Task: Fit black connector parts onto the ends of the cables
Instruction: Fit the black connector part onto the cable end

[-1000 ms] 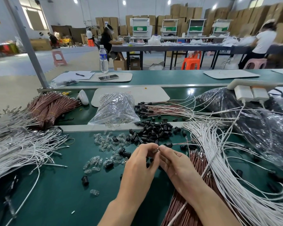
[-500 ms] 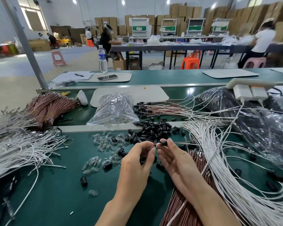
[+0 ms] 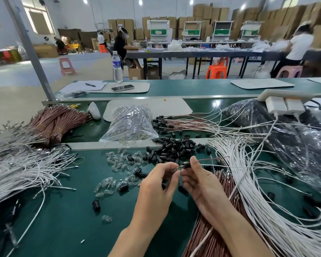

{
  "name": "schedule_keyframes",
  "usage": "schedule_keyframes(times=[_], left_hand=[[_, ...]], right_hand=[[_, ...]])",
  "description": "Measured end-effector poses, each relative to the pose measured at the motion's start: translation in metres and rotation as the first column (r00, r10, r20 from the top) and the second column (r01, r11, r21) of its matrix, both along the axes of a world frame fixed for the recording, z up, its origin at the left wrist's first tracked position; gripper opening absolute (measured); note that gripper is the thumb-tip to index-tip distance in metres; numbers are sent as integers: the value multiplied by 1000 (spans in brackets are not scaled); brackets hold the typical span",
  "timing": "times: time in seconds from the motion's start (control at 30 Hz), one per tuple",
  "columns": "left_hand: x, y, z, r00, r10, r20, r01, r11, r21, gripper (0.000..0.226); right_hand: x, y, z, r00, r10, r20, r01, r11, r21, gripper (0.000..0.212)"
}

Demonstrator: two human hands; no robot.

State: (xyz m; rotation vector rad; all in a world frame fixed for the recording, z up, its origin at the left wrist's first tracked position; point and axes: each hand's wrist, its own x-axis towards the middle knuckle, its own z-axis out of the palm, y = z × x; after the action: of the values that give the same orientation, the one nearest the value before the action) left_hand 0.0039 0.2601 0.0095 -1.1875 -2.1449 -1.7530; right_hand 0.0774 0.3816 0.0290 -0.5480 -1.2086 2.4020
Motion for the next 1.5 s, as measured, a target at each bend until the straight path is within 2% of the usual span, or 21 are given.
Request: schedule_keyframes(times=[0.2,0.47,0.6,0.73,1.07,1.2,1.3,1.5], left_hand=[[1,0,0,1000,-1,6,1,1000,2,13],[-1,1,0,995,30,92,-34,998,47,11],[-1,3,1,992,29,122,-36,998,56,8],[0,1,2,991,11,131,-18,998,59,12],[0,0,4,998,12,59,-15,999,41,10],[-1,-1,4,1000,20,20,-21,999,36,17],[-3,-2,0,999,30,24,-31,998,47,31],[-5,-3,-1,1000,19,12,-20,996,92,30]], right_hand=[[0,-1,-2,998,-53,23,50,994,94,50],[-1,1,-1,998,22,-55,-20,999,45,35],[0,5,-1,990,77,-116,-83,995,-49,35],[3,6,1,980,151,-129,-157,987,-35,34],[5,5,4,967,229,-115,-234,972,-35,31],[5,5,2,970,223,-98,-226,974,-18,30],[4,5,0,971,221,-88,-222,975,0,29],[3,5,-2,968,241,-73,-242,970,4,30]])
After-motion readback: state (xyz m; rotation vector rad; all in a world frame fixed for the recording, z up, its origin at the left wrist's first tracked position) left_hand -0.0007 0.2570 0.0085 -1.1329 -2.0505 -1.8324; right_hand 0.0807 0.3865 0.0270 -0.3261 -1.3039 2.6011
